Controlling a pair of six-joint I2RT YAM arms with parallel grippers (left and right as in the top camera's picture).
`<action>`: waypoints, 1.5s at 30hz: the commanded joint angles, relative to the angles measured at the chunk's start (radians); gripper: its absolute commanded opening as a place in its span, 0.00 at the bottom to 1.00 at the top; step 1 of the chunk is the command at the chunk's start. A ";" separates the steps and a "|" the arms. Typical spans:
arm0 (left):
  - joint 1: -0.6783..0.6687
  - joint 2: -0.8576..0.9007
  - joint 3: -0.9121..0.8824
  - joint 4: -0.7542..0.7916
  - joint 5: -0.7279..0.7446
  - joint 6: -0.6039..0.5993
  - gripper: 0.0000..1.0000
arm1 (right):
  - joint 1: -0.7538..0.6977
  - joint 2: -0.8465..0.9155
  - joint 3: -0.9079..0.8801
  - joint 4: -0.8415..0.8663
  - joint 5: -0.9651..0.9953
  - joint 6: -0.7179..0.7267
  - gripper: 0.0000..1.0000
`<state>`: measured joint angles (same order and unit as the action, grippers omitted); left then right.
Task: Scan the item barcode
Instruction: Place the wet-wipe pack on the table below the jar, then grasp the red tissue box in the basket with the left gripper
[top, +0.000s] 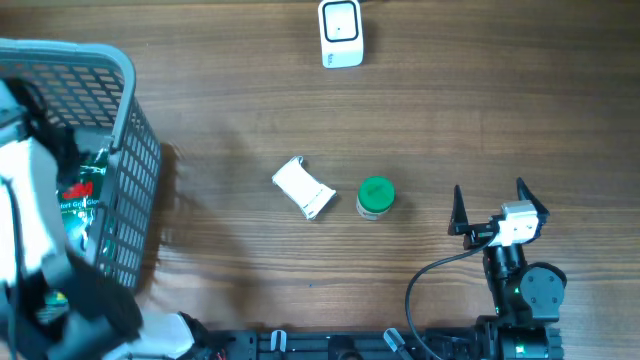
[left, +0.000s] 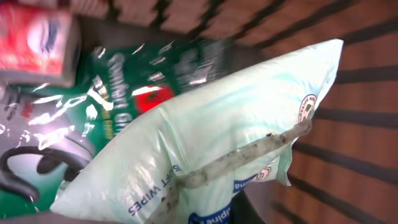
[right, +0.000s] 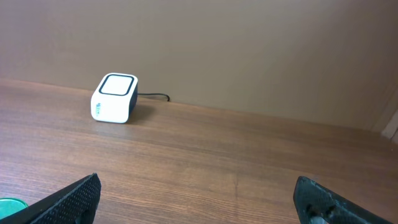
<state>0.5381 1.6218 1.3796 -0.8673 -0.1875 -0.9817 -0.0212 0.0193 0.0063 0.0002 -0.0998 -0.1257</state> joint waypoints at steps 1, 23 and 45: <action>0.002 -0.322 0.098 -0.013 0.200 0.009 0.09 | 0.004 -0.005 -0.001 0.005 0.007 -0.005 1.00; -1.415 0.077 -0.341 0.104 0.251 -0.043 0.36 | 0.004 -0.005 -0.001 0.005 0.007 -0.005 0.99; -0.109 -0.261 0.470 -0.705 -0.274 -0.260 1.00 | 0.004 -0.005 -0.001 0.005 0.007 -0.005 1.00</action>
<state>0.3111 1.2865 1.8503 -1.5665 -0.5179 -1.2709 -0.0212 0.0193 0.0063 -0.0002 -0.0998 -0.1257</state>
